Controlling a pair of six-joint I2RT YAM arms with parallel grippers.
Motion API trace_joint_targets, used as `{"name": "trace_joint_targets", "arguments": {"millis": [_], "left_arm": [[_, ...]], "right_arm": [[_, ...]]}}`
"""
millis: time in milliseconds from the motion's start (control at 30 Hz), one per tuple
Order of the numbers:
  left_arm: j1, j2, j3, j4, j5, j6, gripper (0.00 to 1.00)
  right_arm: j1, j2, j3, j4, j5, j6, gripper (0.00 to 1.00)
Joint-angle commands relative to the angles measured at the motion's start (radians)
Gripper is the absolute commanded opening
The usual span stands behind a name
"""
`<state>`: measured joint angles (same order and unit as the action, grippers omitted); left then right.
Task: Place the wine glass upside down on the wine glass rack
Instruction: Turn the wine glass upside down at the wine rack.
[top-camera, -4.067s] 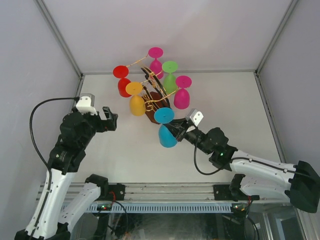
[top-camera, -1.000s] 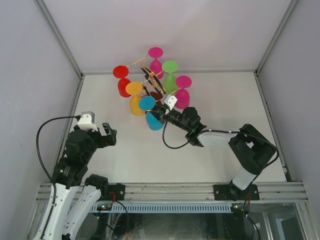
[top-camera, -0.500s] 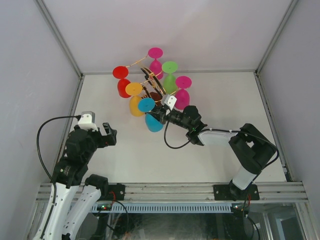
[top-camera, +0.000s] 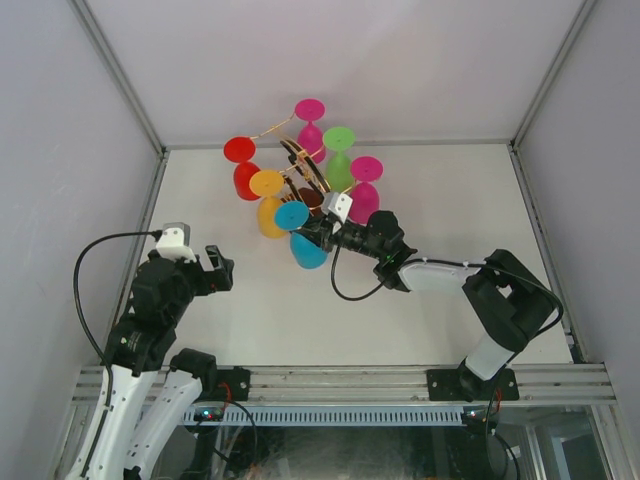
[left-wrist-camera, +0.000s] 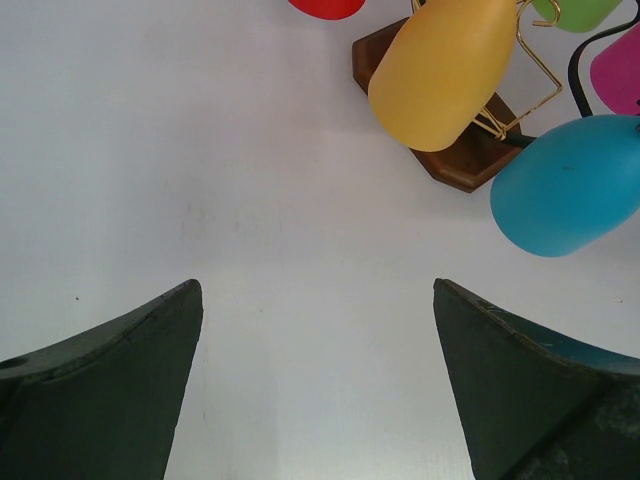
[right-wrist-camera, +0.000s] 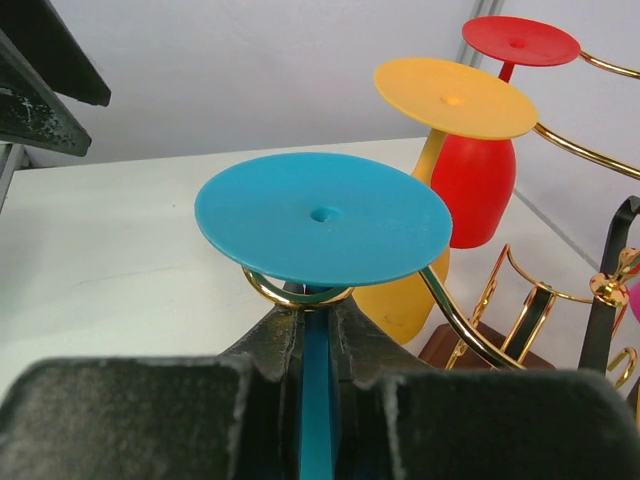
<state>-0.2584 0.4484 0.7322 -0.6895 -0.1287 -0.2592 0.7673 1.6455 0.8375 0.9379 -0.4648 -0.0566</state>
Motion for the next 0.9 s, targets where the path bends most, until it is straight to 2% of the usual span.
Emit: {"name": "trace_joint_targets", "arguments": {"millis": [0, 233, 433, 667, 867], "left_arm": [[0.004, 0.006, -0.025, 0.047, -0.007, 0.017, 1.00], [0.004, 0.007, -0.027, 0.047, -0.011, 0.017, 1.00], [0.005, 0.010, -0.027, 0.047, -0.011, 0.017, 1.00], [0.005, 0.014, -0.027, 0.048, -0.011, 0.018, 1.00], [0.005, 0.016, -0.027, 0.048, -0.011, 0.018, 1.00]], "right_arm": [[0.013, -0.028, 0.029, -0.028, -0.058, 0.021, 0.00], [0.042, 0.049, 0.039, 0.098, 0.045, 0.047, 0.06], [0.080, 0.093, 0.032, 0.236, 0.124, 0.057, 0.00], [0.104, 0.130, 0.003, 0.387, 0.224, 0.068, 0.05], [0.113, 0.115, -0.030, 0.430, 0.241, 0.075, 0.00]]}}
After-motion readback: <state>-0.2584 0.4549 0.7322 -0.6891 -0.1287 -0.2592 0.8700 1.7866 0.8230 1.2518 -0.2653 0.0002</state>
